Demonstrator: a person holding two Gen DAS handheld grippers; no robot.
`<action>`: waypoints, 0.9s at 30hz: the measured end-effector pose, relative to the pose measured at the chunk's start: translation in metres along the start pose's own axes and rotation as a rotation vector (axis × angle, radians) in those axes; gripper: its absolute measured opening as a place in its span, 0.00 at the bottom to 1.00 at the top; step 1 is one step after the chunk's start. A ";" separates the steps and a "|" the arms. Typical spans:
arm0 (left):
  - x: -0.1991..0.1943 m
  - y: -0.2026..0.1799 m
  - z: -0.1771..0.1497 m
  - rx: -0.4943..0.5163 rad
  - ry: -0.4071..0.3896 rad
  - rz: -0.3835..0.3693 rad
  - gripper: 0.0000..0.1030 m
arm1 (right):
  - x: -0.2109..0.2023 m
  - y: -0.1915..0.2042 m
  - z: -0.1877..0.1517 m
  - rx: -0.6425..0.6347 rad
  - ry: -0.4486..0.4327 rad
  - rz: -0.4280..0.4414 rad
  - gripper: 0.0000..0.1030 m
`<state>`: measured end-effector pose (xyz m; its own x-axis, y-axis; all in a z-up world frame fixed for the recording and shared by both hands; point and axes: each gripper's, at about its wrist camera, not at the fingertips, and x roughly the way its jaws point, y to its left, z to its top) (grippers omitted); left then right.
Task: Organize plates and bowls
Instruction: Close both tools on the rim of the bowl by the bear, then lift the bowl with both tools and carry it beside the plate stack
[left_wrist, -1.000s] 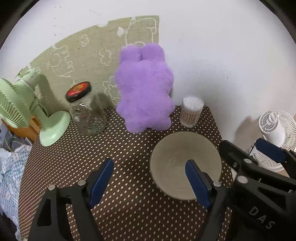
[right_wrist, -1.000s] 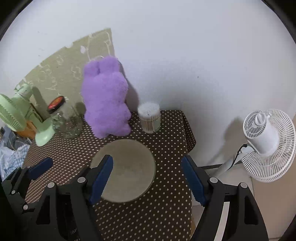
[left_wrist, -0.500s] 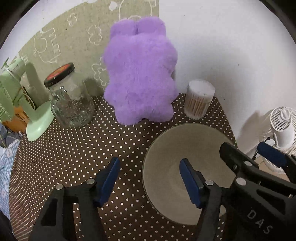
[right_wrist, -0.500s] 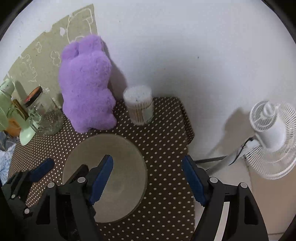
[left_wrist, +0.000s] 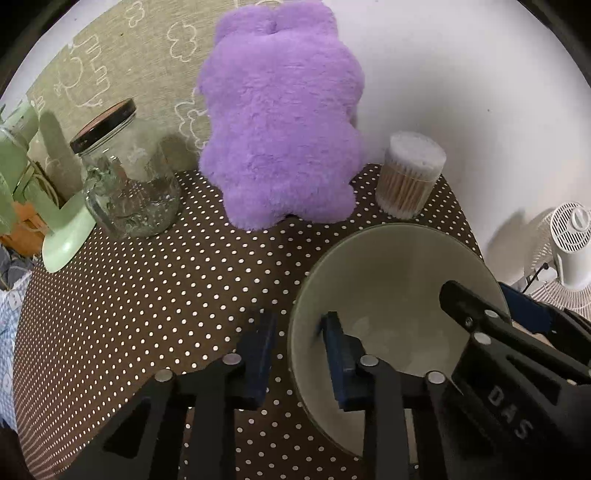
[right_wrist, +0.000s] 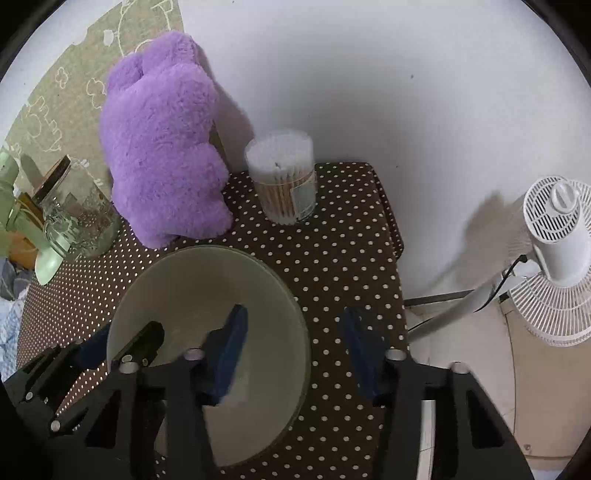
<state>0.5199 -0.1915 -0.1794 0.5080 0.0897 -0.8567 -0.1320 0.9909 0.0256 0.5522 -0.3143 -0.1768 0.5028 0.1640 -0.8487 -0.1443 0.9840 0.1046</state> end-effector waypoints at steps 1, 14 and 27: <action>0.000 -0.001 0.000 0.006 -0.001 0.000 0.19 | 0.001 0.001 0.000 0.001 0.004 0.004 0.37; 0.000 -0.007 0.001 0.042 0.004 0.002 0.15 | 0.001 0.001 -0.001 0.023 0.021 -0.001 0.20; -0.024 -0.006 -0.016 0.047 0.024 -0.009 0.15 | -0.020 0.003 -0.015 0.029 0.038 -0.014 0.20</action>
<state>0.4947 -0.2017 -0.1674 0.4888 0.0786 -0.8689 -0.0870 0.9954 0.0411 0.5290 -0.3161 -0.1677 0.4715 0.1480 -0.8694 -0.1128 0.9878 0.1070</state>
